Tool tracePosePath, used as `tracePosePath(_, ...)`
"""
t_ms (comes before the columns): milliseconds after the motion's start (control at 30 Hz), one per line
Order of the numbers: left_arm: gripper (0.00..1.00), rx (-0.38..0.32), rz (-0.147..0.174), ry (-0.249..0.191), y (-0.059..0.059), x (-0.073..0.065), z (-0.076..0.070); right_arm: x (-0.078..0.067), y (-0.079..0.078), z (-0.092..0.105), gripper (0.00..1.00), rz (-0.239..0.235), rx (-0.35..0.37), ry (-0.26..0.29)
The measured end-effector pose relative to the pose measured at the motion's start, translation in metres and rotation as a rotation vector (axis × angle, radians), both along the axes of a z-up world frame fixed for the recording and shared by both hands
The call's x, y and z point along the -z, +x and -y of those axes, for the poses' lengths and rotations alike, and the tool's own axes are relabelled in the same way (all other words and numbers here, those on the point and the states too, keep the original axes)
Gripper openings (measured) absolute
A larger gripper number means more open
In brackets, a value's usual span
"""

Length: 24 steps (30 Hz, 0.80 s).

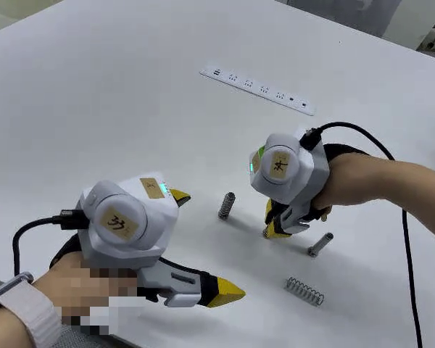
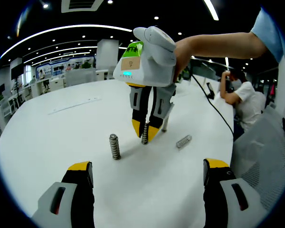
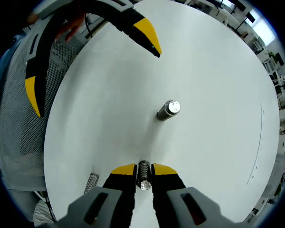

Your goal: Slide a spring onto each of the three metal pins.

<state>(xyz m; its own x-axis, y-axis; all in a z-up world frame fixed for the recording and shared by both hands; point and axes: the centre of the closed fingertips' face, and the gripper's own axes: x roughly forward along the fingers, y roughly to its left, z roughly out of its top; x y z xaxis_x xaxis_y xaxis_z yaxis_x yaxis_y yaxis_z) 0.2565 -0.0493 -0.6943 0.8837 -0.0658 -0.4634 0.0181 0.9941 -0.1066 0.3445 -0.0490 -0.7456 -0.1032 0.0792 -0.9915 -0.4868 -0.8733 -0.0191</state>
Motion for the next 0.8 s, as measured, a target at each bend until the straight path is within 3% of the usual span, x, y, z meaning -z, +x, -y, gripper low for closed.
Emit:
tracePosePath(167,0.98,0.001,0.0,-0.005,0.0,0.0,0.001,-0.002,-0.001,-0.003,0.24,-0.01,0.001,0.018)
tracePosePath(500,0.98,0.008,0.0,-0.015,0.001,0.0,0.004,-0.013,0.001,-0.004,0.69,-0.052,0.065,0.082)
tracePosePath(633,0.98,0.008,0.003,-0.022,0.001,0.0,0.004,-0.017,-0.01,-0.005,0.87,-0.158,0.144,0.134)
tracePosePath(800,0.98,0.003,0.008,-0.032,0.001,0.0,0.004,-0.024,-0.008,-0.001,0.97,-0.181,0.178,0.165)
